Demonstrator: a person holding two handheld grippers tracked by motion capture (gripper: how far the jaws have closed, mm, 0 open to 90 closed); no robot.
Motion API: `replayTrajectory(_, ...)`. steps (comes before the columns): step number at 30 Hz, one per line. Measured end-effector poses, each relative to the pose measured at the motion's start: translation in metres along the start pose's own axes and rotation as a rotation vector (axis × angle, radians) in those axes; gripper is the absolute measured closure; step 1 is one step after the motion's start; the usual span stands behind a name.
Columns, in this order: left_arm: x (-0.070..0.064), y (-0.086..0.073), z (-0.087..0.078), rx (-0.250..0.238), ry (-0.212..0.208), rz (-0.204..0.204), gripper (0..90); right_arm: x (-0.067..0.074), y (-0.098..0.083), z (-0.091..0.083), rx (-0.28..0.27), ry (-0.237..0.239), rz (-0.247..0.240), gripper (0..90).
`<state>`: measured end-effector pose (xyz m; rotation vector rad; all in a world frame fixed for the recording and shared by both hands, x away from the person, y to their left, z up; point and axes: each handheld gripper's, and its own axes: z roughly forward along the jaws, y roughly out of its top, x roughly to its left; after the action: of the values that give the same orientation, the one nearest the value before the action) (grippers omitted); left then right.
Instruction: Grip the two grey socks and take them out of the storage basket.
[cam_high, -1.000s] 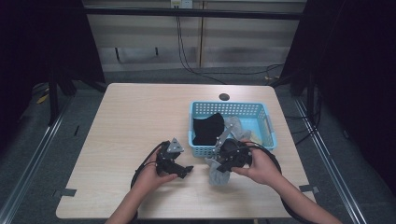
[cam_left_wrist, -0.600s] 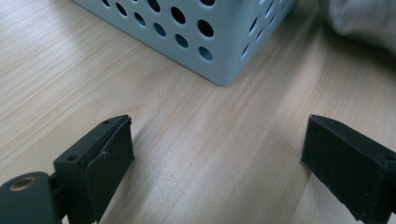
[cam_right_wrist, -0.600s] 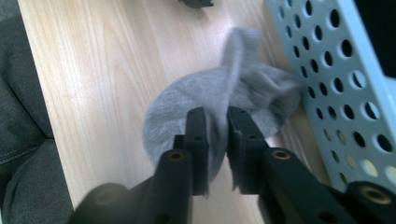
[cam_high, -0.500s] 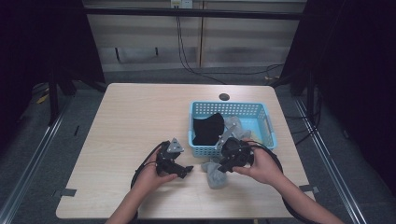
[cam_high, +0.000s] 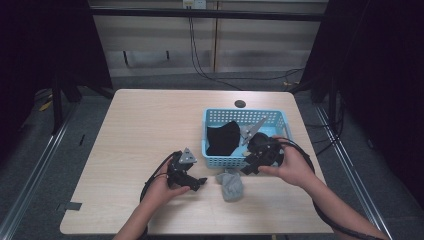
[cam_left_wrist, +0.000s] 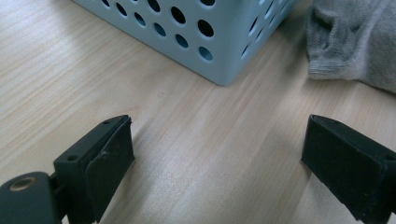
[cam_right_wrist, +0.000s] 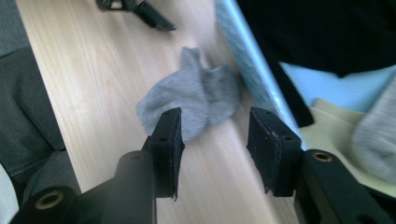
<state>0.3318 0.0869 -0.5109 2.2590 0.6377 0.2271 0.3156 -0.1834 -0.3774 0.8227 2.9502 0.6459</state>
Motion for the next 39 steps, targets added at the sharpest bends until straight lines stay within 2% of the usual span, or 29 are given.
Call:
replayTrajectory(2,0.001,0.000,-0.001,0.007,0.002,0.011,8.3,-0.010,0.002,-0.006,-0.010,-0.005,0.018,53.6)
replayTrajectory(6,0.000,0.000,0.000,0.000,0.001,-0.001,8.3,-0.028,0.006,-0.013,-0.008,-0.029,0.058,53.5)
replayTrajectory(7,0.000,0.000,0.000,0.000,0.001,-0.001,8.3,-0.028,0.006,-0.013,-0.008,-0.029,0.058,53.5)
replayTrajectory(11,0.000,0.000,0.000,0.001,0.002,0.003,8.3,-0.050,0.011,-0.017,0.009,-0.074,0.103,51.6)
replayTrajectory(13,0.000,0.000,0.000,0.001,0.002,0.003,8.3,-0.053,0.011,-0.017,0.010,-0.083,0.108,50.9)
replayTrajectory(14,0.000,0.000,0.000,0.002,0.003,0.003,8.3,-0.063,0.012,-0.015,0.019,-0.094,0.138,50.2)
replayTrajectory(15,0.000,0.000,0.000,0.002,0.003,0.003,8.3,-0.063,0.012,-0.015,0.019,-0.094,0.138,50.2)
replayTrajectory(16,0.000,0.000,0.000,0.001,0.001,0.002,8.3,-0.071,0.011,-0.010,0.029,-0.104,0.160,48.1)
replayTrajectory(17,0.000,0.000,0.000,0.001,0.001,0.002,8.3,-0.071,0.011,-0.010,0.029,-0.104,0.160,48.1)
replayTrajectory(18,0.000,0.000,0.000,0.001,0.002,0.003,8.3,-0.078,0.010,-0.005,0.031,-0.104,0.195,48.0)
replayTrajectory(19,0.000,0.000,0.000,0.001,0.002,0.003,8.3,-0.078,0.010,-0.005,0.031,-0.104,0.195,48.0)
replayTrajectory(20,0.000,0.000,0.000,0.001,0.002,0.003,8.3,-0.086,0.008,0.001,0.038,-0.122,0.225,48.0)
replayTrajectory(21,0.000,0.000,0.000,0.001,0.002,0.003,8.3,-0.089,0.007,0.003,0.040,-0.132,0.224,47.4)
replayTrajectory(23,0.000,0.000,0.000,0.001,0.002,0.003,8.3,-0.096,0.005,0.008,0.037,-0.138,0.257,46.5)
replayTrajectory(31,0.000,0.000,0.000,0.000,0.001,-0.001,8.3,-0.117,0.001,0.029,0.049,-0.204,0.314,44.8)
replayTrajectory(39,0.000,0.000,0.000,0.001,0.000,0.000,8.3,-0.128,-0.001,0.045,0.026,-0.219,0.364,42.5)
